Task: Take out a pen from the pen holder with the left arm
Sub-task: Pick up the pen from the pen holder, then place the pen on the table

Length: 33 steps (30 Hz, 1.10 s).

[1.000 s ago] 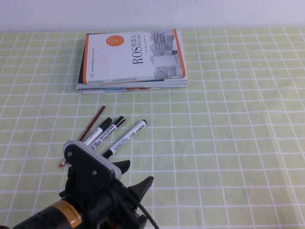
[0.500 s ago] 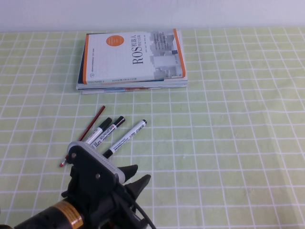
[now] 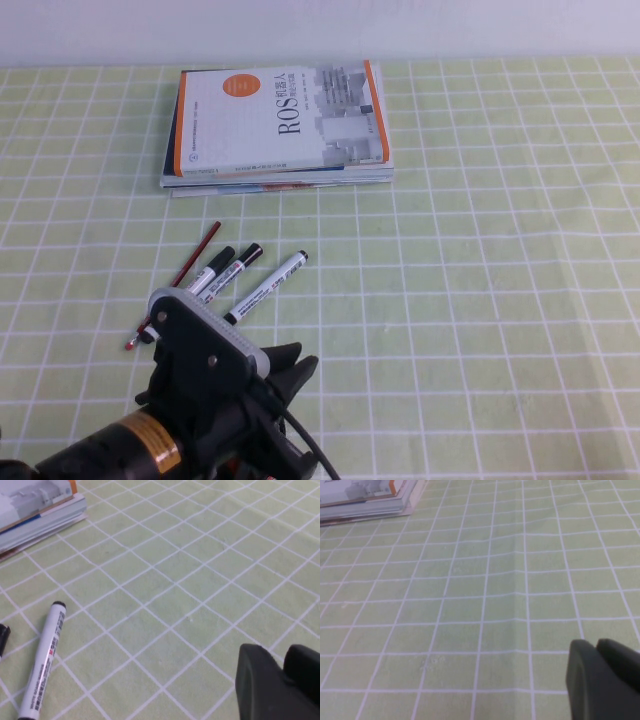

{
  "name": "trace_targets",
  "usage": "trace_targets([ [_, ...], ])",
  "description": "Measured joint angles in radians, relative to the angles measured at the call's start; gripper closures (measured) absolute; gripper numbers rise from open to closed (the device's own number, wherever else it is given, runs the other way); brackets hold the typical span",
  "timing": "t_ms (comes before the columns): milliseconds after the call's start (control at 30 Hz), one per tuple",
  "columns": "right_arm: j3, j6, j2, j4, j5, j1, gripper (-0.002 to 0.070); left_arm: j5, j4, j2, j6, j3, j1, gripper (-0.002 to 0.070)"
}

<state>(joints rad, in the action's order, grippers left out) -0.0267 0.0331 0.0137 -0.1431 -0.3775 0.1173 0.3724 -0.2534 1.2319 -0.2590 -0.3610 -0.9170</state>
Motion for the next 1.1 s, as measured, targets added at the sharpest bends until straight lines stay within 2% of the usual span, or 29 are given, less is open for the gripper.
trace_targets([
  [267, 0.000, 0.000, 0.000, 0.000, 0.000, 0.000, 0.0688, -0.104, 0.003, -0.076, 0.000, -0.096, 0.000, 0.0607],
  [600, 0.000, 0.000, 0.000, 0.000, 0.000, 0.000, 0.0689, -0.425, 0.006, -0.174, 0.000, -0.303, 0.000, 0.0607],
  [733, 0.000, 0.000, 0.000, 0.000, 0.000, 0.000, 0.0688, -0.540, 0.054, -0.174, -0.002, -0.419, 0.000, 0.0607],
  [1100, 0.000, 0.000, 0.000, 0.000, 0.000, 0.000, 0.0688, -0.931, 0.109, 0.046, 0.001, -0.858, 0.133, 0.0607],
])
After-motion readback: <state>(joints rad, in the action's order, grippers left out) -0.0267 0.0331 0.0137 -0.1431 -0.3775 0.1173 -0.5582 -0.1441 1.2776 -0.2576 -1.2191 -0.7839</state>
